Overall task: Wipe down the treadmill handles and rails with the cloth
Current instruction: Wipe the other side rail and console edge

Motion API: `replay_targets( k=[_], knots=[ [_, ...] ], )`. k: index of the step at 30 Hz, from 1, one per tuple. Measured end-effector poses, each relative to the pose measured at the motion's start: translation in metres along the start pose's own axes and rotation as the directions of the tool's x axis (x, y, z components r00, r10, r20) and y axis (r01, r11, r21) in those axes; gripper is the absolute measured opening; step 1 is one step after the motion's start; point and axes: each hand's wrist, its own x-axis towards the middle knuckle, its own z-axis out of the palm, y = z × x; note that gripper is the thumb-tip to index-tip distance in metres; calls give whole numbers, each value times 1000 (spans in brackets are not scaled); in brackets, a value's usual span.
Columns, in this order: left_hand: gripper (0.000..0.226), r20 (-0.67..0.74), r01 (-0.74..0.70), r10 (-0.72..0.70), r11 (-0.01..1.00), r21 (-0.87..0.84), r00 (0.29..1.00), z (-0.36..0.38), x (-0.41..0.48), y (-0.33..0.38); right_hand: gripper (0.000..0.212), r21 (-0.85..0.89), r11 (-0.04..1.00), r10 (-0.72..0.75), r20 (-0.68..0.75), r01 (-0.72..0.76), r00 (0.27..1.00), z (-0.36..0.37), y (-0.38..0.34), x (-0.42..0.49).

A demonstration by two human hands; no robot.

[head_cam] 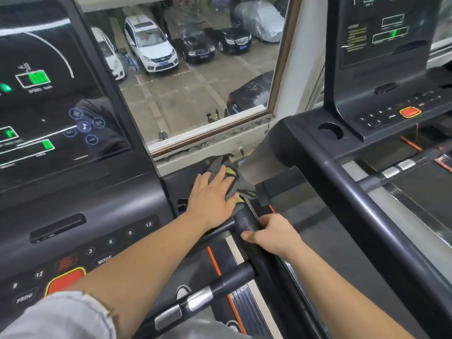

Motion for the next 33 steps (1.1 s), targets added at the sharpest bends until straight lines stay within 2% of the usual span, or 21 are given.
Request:
replay_targets(
  k=[2,4,6,7,8,9,11,13,15,16,18,20,21,22,24,25,26,28,29,31,33],
  knots=[
    [63,-12,-35,35,999,-36,999,6,-16,10,67,62,997,-44,-32,46,999,2,6,-4],
    [64,-34,-189,186,974,-126,982,19,-49,21,37,338,938,-66,-46,78,997,-1,17,-11],
    [61,-28,-352,353,917,-188,935,28,-72,13,10,565,824,-79,30,49,996,-9,33,-20],
    [61,-3,-406,412,897,-173,911,25,-68,4,7,591,806,-79,34,44,996,-13,41,-25],
    [62,7,-443,449,885,-145,894,21,-56,-4,16,621,782,-74,24,43,997,-16,46,-30],
    [63,20,-442,446,890,-110,895,15,-41,-6,24,628,777,-38,-9,35,999,-17,51,-34],
    [62,57,-321,325,944,-75,944,7,-11,5,32,653,757,51,-92,22,994,-17,56,-41],
    [56,38,-155,159,983,-98,987,11,-3,30,22,685,728,99,-141,25,985,-14,60,-47],
    [54,-80,-74,63,986,-150,995,25,-28,57,5,705,708,107,-160,37,981,-10,63,-53],
    [55,-131,-89,65,978,-187,989,32,-49,69,9,680,729,81,-192,73,978,-9,64,-57],
    [57,-169,-215,179,949,-230,969,44,-87,86,20,549,822,11,-279,150,960,-9,63,-69],
    [59,-49,-333,334,898,-288,941,43,-102,92,39,328,911,-111,-387,250,915,-5,59,-80],
    [58,19,-345,380,860,-376,925,36,-98,90,43,224,929,-179,-419,293,890,0,56,-83],
    [55,92,-285,388,798,-531,917,25,-90,86,45,123,927,-270,-438,355,858,6,50,-88],
    [44,202,7,280,569,-823,938,-6,-78,73,49,13,909,-383,-365,416,849,23,41,-93],
    [40,191,92,167,469,-878,967,-17,-77,65,54,-47,915,-395,-315,402,863,35,39,-92],
    [42,146,118,34,426,-897,989,-24,-79,55,61,-151,912,-410,-288,382,865,45,36,-90],
    [46,17,111,-193,488,-866,981,-21,-90,36,82,-425,872,-392,-309,242,866,62,29,-81],
    [46,-12,124,-254,514,-849,967,-15,-97,30,85,-499,848,-373,-324,178,870,66,25,-75],
    [47,-26,143,-297,535,-833,955,-2,-111,21,85,-566,819,-349,-357,97,866,70,14,-62],
    [49,-59,121,-274,596,-794,960,7,-124,16,84,-610,791,-348,-376,54,859,71,-2,-44]
  ],
)
